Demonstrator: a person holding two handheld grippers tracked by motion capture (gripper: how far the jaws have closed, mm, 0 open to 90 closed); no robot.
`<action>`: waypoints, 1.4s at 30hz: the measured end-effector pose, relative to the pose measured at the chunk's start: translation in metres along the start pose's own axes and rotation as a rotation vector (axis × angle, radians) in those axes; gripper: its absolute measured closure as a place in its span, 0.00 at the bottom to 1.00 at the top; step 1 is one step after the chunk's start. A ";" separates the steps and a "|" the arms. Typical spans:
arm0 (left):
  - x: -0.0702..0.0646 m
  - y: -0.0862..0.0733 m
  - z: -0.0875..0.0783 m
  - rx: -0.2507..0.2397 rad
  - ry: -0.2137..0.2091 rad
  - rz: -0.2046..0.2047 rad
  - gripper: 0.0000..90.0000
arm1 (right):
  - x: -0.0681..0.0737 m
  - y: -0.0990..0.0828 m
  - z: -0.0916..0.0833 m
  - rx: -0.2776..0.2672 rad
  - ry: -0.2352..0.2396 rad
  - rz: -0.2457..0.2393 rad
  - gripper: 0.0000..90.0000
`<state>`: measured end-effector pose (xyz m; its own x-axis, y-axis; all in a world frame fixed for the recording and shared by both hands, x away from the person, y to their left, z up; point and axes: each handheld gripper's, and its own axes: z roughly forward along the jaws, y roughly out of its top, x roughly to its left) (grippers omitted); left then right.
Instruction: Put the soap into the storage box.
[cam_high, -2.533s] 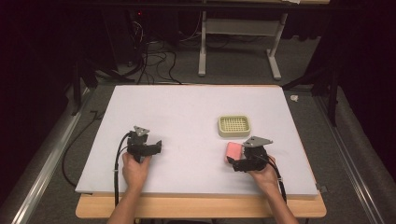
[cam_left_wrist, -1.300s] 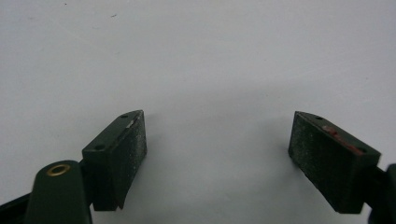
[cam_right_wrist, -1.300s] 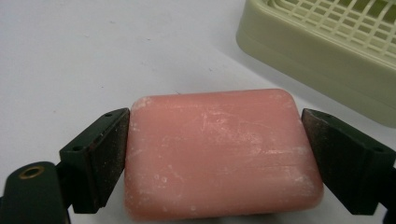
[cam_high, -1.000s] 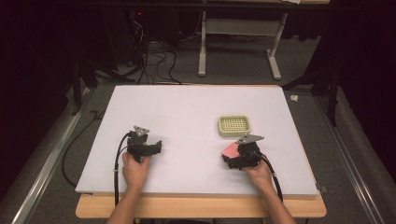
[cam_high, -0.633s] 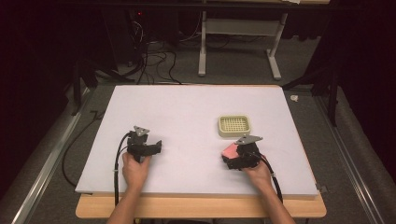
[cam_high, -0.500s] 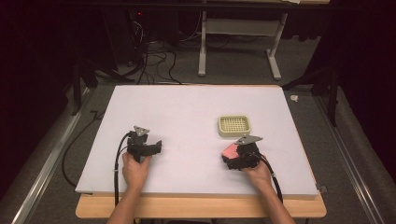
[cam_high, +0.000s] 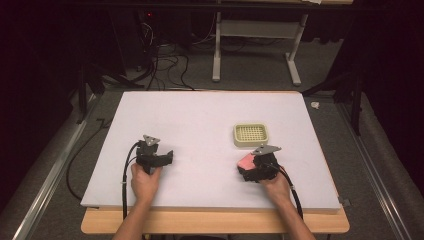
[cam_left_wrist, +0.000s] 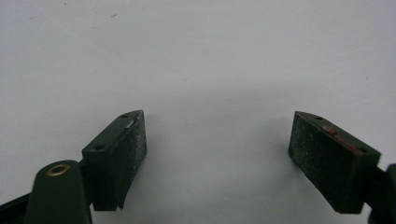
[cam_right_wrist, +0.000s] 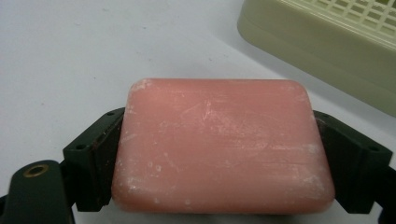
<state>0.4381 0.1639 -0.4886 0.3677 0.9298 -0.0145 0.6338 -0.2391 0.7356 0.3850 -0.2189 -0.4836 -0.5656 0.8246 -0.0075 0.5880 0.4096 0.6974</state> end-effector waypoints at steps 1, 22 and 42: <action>0.000 0.000 0.000 0.000 0.000 0.000 0.22 | 0.000 0.000 0.000 0.001 -0.001 -0.002 0.15; 0.000 0.000 0.000 0.001 0.001 0.002 0.22 | -0.010 0.007 -0.015 -0.058 0.041 0.076 0.15; 0.000 0.000 0.000 0.000 0.001 0.001 0.22 | -0.025 0.011 -0.028 -0.096 0.016 0.106 0.15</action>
<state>0.4381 0.1638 -0.4886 0.3677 0.9299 -0.0132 0.6335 -0.2400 0.7356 0.3893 -0.2457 -0.4556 -0.5130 0.8546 0.0802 0.5870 0.2810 0.7593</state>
